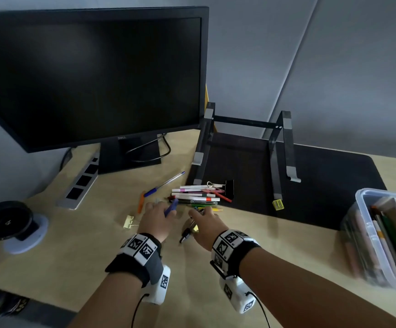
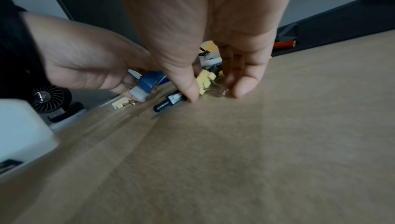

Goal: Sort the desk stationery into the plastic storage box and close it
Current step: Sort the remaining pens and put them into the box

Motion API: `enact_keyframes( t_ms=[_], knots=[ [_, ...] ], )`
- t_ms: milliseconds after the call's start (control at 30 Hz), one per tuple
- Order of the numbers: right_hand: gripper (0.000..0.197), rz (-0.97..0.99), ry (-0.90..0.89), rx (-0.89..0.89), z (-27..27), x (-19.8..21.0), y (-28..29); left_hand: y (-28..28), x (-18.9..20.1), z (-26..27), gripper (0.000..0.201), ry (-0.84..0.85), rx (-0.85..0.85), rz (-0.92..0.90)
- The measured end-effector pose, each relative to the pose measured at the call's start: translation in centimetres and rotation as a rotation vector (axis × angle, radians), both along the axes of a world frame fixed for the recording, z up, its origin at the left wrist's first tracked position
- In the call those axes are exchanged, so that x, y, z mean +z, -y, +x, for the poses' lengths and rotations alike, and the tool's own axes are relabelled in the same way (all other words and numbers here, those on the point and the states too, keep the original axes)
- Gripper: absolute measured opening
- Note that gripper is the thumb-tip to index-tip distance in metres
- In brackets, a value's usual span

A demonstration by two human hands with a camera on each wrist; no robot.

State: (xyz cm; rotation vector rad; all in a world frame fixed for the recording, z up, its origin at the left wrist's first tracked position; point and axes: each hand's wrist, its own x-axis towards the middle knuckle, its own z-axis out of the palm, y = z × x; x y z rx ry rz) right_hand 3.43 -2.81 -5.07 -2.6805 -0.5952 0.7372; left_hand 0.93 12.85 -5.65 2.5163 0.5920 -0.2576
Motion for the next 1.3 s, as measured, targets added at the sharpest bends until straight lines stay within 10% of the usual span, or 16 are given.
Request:
enact_keyframes(
  t_ms=[967, 1133, 1300],
  knots=[
    [0.015, 0.327, 0.179, -0.435, -0.4, 7.5, 10.8, 9.8, 8.4, 0.5, 0.031, 0.202, -0.215, -0.351],
    [0.059, 0.458, 0.232, -0.542, -1.6, 9.7, 15.8, 14.2, 10.8, -0.1, 0.038, 0.239, -0.335, -0.409],
    [0.064, 0.466, 0.329, -0.585, -2.6, 11.0, 21.5, 19.4, 13.0, -0.8, 0.04, 0.258, -0.432, -0.42]
  ],
)
